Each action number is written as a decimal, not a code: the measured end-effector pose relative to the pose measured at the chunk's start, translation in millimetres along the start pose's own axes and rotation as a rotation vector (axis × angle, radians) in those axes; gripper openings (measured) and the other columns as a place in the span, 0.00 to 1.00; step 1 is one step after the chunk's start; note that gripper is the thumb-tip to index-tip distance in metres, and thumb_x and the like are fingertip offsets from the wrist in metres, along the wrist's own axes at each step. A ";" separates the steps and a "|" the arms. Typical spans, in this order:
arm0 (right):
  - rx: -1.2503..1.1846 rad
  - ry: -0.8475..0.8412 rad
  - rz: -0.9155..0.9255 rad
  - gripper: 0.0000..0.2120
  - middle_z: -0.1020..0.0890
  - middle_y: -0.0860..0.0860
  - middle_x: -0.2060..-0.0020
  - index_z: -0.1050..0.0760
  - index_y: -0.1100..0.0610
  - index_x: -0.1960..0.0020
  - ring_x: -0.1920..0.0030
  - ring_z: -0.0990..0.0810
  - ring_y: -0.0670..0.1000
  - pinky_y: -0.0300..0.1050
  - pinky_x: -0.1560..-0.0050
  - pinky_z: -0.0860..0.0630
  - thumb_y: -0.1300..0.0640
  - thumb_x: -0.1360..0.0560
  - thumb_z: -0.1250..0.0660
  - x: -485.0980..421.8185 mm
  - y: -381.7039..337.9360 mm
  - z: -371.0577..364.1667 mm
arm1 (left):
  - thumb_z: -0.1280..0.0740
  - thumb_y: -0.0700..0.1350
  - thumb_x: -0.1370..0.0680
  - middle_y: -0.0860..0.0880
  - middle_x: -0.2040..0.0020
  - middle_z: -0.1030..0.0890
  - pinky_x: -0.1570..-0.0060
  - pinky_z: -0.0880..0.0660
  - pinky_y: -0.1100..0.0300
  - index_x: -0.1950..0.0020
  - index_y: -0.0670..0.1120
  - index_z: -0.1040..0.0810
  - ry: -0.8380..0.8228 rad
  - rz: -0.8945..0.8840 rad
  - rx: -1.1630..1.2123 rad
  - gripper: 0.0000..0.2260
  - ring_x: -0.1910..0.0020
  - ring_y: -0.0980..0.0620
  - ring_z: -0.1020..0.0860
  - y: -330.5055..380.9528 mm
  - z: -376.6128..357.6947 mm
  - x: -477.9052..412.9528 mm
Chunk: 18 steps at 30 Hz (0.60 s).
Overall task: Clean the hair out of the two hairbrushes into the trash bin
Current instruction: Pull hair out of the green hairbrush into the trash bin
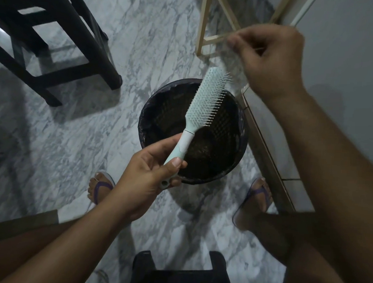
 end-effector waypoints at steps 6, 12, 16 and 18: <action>-0.121 -0.095 0.039 0.11 0.13 0.51 0.54 0.15 0.59 0.46 0.54 0.15 0.41 0.37 0.51 0.19 0.53 0.23 0.28 6.2 -6.0 -6.5 | 0.33 0.35 0.23 0.51 0.49 0.18 0.64 0.25 0.60 0.33 0.50 0.20 0.042 -0.017 0.054 0.20 0.53 0.53 0.22 4.4 6.0 -4.3; 0.043 -0.375 0.308 0.14 0.15 0.48 0.54 0.14 0.50 0.47 0.49 0.21 0.52 0.46 0.47 0.26 0.44 0.29 0.24 34.5 -37.7 -62.1 | 0.33 0.37 0.23 0.50 0.48 0.19 0.64 0.26 0.61 0.33 0.50 0.20 0.044 -0.029 0.041 0.20 0.53 0.53 0.22 4.9 7.1 -2.1; 0.025 -0.288 0.366 0.09 0.15 0.50 0.62 0.13 0.53 0.54 0.58 0.20 0.53 0.51 0.54 0.23 0.49 0.28 0.24 32.4 -36.9 -58.7 | 0.32 0.37 0.24 0.49 0.46 0.18 0.63 0.25 0.61 0.34 0.51 0.19 0.055 -0.022 0.027 0.20 0.53 0.53 0.22 5.6 11.6 0.3; 0.008 -0.244 0.337 0.08 0.14 0.50 0.62 0.13 0.55 0.54 0.59 0.19 0.50 0.47 0.54 0.22 0.51 0.28 0.24 33.4 -35.9 -58.1 | 0.32 0.37 0.23 0.49 0.46 0.18 0.64 0.25 0.62 0.34 0.50 0.19 0.058 -0.013 0.032 0.19 0.53 0.53 0.22 6.8 13.5 -0.5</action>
Point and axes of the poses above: each hand's wrist, its own x-axis away from the middle knuckle, its own z-axis out of the back of the hand, y = z × x, the point moved 10 cm from there along -x, towards the middle knuckle
